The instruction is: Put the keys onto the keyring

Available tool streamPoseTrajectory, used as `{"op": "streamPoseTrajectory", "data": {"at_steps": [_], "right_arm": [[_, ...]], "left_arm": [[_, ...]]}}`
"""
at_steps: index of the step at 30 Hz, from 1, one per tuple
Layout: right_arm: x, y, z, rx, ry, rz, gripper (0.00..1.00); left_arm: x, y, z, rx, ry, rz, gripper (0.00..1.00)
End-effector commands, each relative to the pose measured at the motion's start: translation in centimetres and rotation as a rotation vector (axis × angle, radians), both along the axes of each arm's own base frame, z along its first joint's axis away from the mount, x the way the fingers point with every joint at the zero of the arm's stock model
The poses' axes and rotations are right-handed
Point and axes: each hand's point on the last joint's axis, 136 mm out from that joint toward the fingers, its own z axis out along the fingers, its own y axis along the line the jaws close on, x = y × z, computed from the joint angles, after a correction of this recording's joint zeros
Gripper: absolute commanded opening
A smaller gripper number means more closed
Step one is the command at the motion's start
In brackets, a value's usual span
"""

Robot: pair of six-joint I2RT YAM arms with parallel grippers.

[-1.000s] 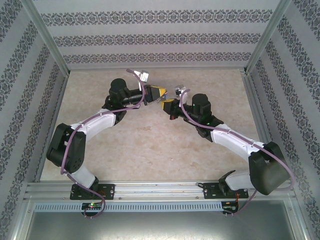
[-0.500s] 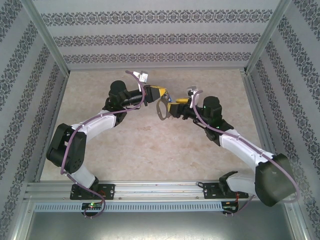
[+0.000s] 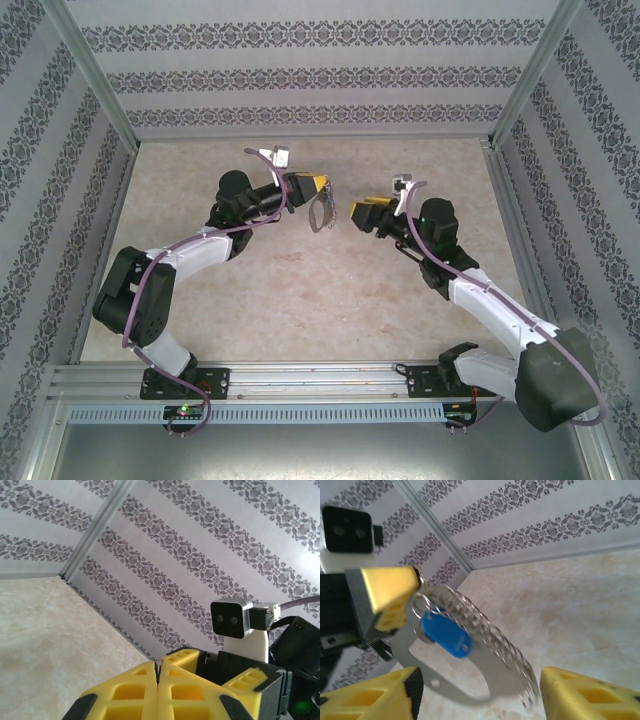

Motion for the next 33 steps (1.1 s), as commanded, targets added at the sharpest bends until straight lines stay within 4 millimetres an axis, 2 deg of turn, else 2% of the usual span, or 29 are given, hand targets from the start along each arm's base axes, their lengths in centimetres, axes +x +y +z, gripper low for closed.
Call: {"op": "streamPoseTrajectory", "data": {"at_steps": [1, 6, 11, 15, 24, 33], "right_arm": [[0.5, 1.0, 4.3, 0.121, -0.058, 0.054, 0.59], [1.9, 1.8, 5.9, 0.231, -0.047, 0.084, 0.56], [2.9, 2.7, 6.6, 0.312, -0.033, 0.119, 0.46], [3.3, 3.4, 6.6, 0.364, -0.016, 0.145, 0.41], [3.1, 5.4, 6.3, 0.377, -0.005, 0.179, 0.38], [3.4, 6.4, 6.1, 0.39, 0.002, 0.202, 0.32]], "left_arm": [[-0.5, 0.6, 3.4, -0.101, -0.063, 0.055, 0.0], [-0.3, 0.9, 2.8, -0.124, -0.025, 0.111, 0.0], [-0.5, 0.9, 3.0, -0.154, -0.007, 0.119, 0.0], [-0.8, 1.0, 3.2, -0.157, -0.006, 0.123, 0.0], [-1.2, 0.9, 3.2, -0.163, -0.004, 0.119, 0.0], [-1.4, 0.7, 3.3, -0.161, -0.008, 0.113, 0.0]]}}
